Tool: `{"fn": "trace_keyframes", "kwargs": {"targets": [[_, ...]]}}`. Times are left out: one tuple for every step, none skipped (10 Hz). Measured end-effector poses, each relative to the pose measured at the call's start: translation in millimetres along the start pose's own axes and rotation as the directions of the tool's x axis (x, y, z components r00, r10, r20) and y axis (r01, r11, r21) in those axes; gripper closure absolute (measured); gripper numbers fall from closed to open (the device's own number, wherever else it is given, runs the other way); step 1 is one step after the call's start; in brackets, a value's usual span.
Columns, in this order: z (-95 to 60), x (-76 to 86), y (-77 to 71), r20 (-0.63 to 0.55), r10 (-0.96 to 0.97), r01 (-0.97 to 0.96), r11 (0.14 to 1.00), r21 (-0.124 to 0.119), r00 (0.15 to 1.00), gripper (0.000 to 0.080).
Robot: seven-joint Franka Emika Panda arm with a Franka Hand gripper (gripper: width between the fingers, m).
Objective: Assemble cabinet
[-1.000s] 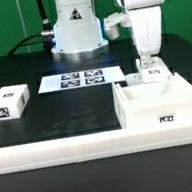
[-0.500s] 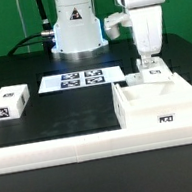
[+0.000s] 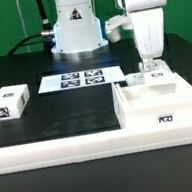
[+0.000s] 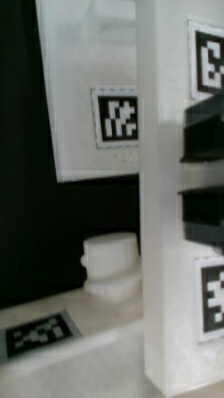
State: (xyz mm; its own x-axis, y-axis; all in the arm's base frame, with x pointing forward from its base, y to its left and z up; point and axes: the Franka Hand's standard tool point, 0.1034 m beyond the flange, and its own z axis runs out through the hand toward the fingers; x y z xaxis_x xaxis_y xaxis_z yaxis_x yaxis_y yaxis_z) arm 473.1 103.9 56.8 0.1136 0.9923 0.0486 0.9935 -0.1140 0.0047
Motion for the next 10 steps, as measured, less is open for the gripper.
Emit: {"fn": "trace_keyframes", "kwargs": {"targets": [[-0.2,-0.7,8.0,-0.004,-0.008,0.008,1.000,-0.006,1.000,0.0731],[-0.5,-0.8,10.1,-0.005,-0.010,0.010,1.000,-0.008,1.000,0.0731],[-0.5,-0.6,9.8,-0.005,-0.010,0.010,1.000,-0.009,1.000,0.0731],[-0.5,-0.6,9.9,-0.005,-0.009,0.009,1.000,-0.009,1.000,0.0731],[-0.5,-0.6,9.9,-0.005,-0.009,0.009,1.000,-0.009,1.000,0.0731],[-0.5,-0.6,9.9,-0.005,-0.009,0.009,1.000,-0.009,1.000,0.0731],[-0.4,-1.0,10.3,-0.005,-0.009,0.009,1.000,-0.009,1.000,0.0731],[-0.7,-3.3,16.1,-0.008,-0.044,0.044,0.999,-0.016,0.999,0.0731],[-0.9,-3.6,24.2,-0.011,-0.049,0.049,0.999,-0.020,0.999,0.0731],[-1.3,-3.1,31.1,-0.012,-0.052,0.051,0.998,-0.022,0.999,0.0731]]}}
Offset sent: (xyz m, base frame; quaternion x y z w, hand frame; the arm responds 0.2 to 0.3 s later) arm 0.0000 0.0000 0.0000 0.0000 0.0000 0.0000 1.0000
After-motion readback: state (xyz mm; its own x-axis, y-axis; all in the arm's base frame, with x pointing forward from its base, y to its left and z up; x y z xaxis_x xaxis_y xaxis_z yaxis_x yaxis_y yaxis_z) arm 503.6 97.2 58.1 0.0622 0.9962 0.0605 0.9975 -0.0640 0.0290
